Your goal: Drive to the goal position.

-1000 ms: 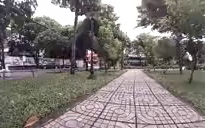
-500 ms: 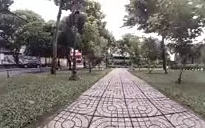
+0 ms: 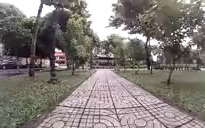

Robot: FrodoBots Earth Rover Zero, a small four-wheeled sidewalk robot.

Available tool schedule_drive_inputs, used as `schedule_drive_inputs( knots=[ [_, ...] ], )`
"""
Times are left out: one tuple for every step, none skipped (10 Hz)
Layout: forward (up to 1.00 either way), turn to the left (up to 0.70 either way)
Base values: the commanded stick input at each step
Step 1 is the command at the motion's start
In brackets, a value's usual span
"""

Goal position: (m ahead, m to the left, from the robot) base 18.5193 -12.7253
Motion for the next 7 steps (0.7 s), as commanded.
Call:
schedule_drive_inputs(
  knots=[
    [1.00, 0.00],
    [1.00, 0.00],
    [1.00, 0.00],
    [1.00, 0.00],
    [1.00, 0.00],
    [1.00, 0.27],
    [1.00, 0.27]
  ],
)
